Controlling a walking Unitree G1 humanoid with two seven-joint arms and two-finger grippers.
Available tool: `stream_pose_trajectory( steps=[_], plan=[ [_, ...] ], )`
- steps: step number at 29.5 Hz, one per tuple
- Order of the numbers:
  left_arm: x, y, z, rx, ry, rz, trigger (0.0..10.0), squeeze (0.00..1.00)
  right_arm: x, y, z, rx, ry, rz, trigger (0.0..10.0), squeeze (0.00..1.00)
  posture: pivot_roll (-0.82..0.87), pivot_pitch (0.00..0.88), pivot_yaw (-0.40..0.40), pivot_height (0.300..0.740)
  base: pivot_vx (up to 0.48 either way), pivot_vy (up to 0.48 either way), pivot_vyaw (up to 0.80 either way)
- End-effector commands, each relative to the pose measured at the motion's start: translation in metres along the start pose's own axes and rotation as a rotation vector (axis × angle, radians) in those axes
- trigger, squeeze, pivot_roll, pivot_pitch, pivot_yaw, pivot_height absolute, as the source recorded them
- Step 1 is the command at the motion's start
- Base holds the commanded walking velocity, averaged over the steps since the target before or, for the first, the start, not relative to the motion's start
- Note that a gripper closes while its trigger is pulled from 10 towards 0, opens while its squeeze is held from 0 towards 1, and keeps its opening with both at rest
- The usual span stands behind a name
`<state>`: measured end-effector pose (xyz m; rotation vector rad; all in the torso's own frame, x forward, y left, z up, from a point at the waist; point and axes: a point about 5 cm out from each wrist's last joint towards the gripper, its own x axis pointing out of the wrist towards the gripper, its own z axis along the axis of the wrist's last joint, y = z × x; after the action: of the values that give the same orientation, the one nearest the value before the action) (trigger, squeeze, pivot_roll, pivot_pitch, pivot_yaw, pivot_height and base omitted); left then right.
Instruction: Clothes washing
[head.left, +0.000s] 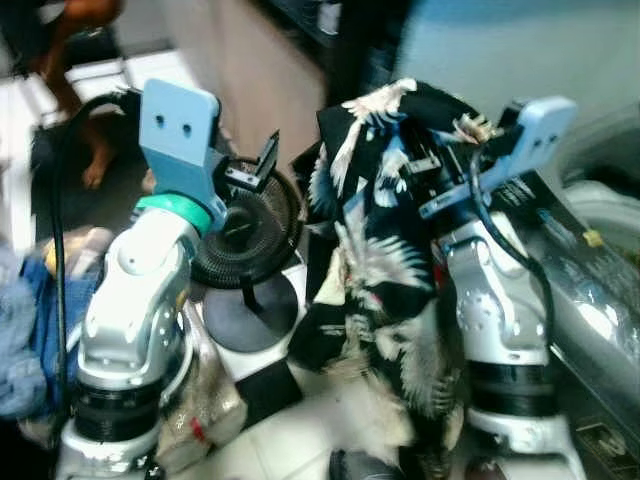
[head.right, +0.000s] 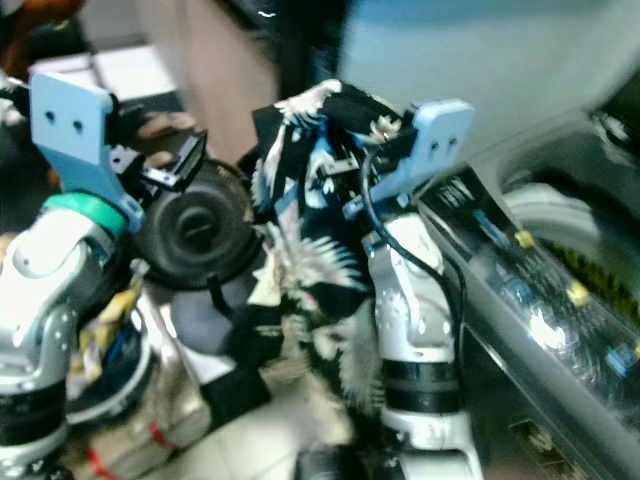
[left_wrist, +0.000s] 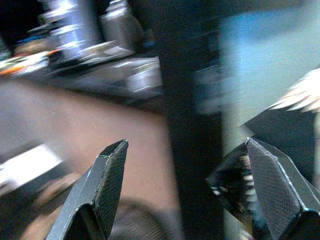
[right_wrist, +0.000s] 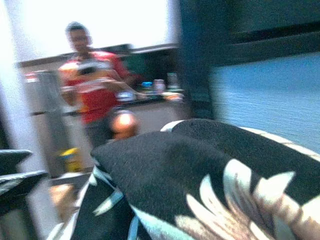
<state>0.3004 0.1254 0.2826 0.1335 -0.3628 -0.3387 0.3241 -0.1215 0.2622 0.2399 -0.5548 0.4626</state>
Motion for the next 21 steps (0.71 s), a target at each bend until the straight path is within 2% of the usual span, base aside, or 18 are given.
stream_pose_trajectory(
  steps=[1, 21],
  plan=[
    [-0.002, 0.004, -0.002, 0.015, 0.005, 0.017, 10.0, 0.00, 0.003, 0.004, 0.004, -0.003, -0.026, 0.014, 10.0, 0.00, 0.08, 0.031, 0.007, 0.740, 0.000, 0.000, -0.77],
    [0.001, 0.006, 0.003, 0.042, -0.022, 0.043, 10.0, 0.00, 0.016, 0.013, 0.008, 0.021, -0.056, 0.047, 10.0, 0.00, 0.08, 0.035, 0.004, 0.740, 0.000, 0.000, -0.77]
  ],
)
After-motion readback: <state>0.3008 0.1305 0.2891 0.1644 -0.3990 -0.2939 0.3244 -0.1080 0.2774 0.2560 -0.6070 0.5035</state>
